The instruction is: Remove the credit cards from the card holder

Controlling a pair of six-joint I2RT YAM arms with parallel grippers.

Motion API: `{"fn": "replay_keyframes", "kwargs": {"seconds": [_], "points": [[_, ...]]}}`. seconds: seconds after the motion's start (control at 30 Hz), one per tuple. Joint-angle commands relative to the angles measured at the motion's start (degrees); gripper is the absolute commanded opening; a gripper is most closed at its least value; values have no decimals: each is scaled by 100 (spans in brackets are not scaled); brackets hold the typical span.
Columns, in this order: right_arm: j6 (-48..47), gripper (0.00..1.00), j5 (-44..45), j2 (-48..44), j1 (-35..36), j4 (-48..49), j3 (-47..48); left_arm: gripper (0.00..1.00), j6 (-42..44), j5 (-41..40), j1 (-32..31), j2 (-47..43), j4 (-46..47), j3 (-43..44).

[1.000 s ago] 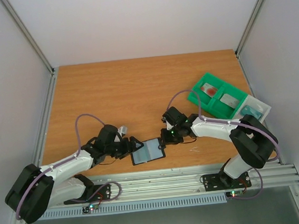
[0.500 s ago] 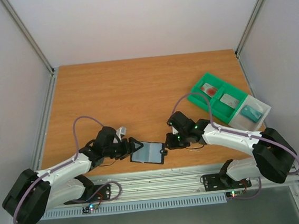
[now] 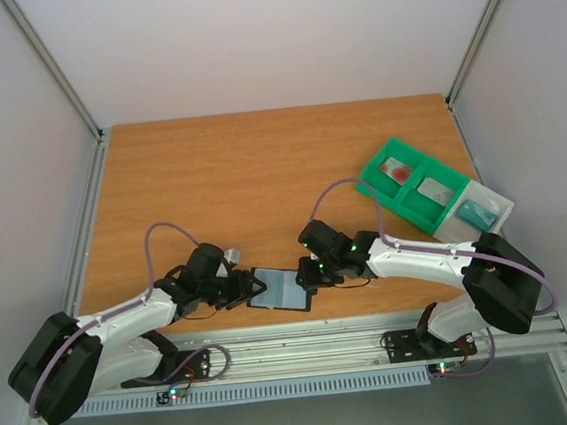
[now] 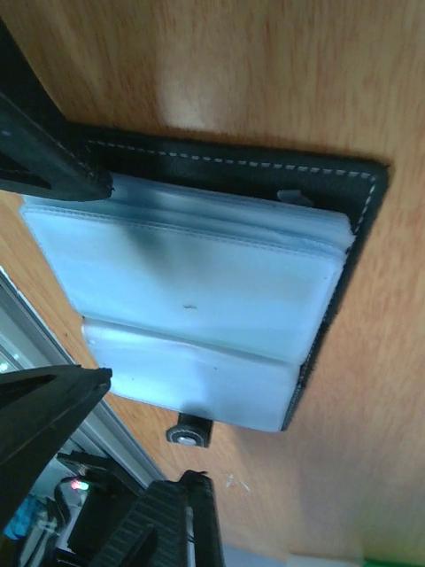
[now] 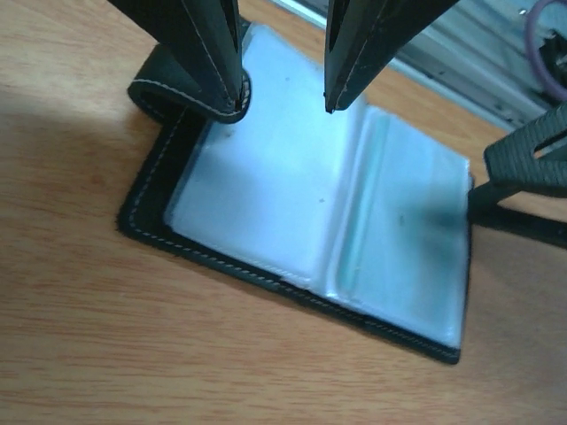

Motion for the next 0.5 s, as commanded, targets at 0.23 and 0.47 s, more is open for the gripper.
{"fn": "replay_keyframes", "kwargs": {"seconds": [0.23,0.47], "points": [[-180,26,1487,-17,82,-446,10,20,-504,-13,-564,222,794,-175],[-233,26,728,-281,92,-303,149,33,-758,-316,-613,34,765,-258]]}}
